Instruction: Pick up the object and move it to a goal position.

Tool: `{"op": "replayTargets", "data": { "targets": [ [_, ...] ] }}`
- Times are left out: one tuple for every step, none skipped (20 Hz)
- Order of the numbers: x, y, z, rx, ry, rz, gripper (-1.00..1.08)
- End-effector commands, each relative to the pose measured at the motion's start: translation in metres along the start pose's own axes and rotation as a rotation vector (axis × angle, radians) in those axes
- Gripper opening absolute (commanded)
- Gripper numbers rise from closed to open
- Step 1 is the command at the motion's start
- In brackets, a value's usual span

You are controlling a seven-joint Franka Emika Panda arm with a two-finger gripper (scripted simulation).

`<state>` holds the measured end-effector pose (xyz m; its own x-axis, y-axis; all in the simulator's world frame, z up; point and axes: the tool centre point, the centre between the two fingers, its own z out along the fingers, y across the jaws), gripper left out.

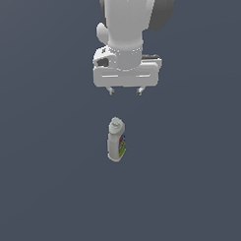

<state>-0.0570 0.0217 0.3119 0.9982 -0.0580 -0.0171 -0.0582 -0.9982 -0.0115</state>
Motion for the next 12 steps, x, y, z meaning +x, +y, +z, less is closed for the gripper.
{"op": "replayTargets", "data": {
  "targets": [
    [0.007, 0.002, 0.002, 0.000, 0.001, 0.043, 1.00],
    [0.011, 0.004, 0.003, 0.000, 0.002, 0.063, 1.00],
    [0.015, 0.005, 0.004, 0.000, 0.003, 0.085, 1.00],
    [0.019, 0.006, 0.005, 0.000, 0.003, 0.108, 1.00],
    [0.023, 0.008, 0.006, 0.000, 0.004, 0.133, 1.00],
    [0.028, 0.009, 0.007, 0.000, 0.005, 0.159, 1.00],
    [0.033, 0.011, 0.008, -0.001, 0.006, 0.186, 1.00],
    [0.037, 0.013, 0.010, -0.001, 0.007, 0.215, 1.00],
    [0.042, 0.015, 0.012, -0.001, 0.008, 0.244, 1.00],
    [0.047, 0.016, 0.013, -0.002, 0.009, 0.271, 1.00],
    [0.051, 0.018, 0.015, -0.002, 0.010, 0.297, 1.00],
    [0.055, 0.020, 0.016, -0.003, 0.011, 0.322, 1.00]
  ]
}}
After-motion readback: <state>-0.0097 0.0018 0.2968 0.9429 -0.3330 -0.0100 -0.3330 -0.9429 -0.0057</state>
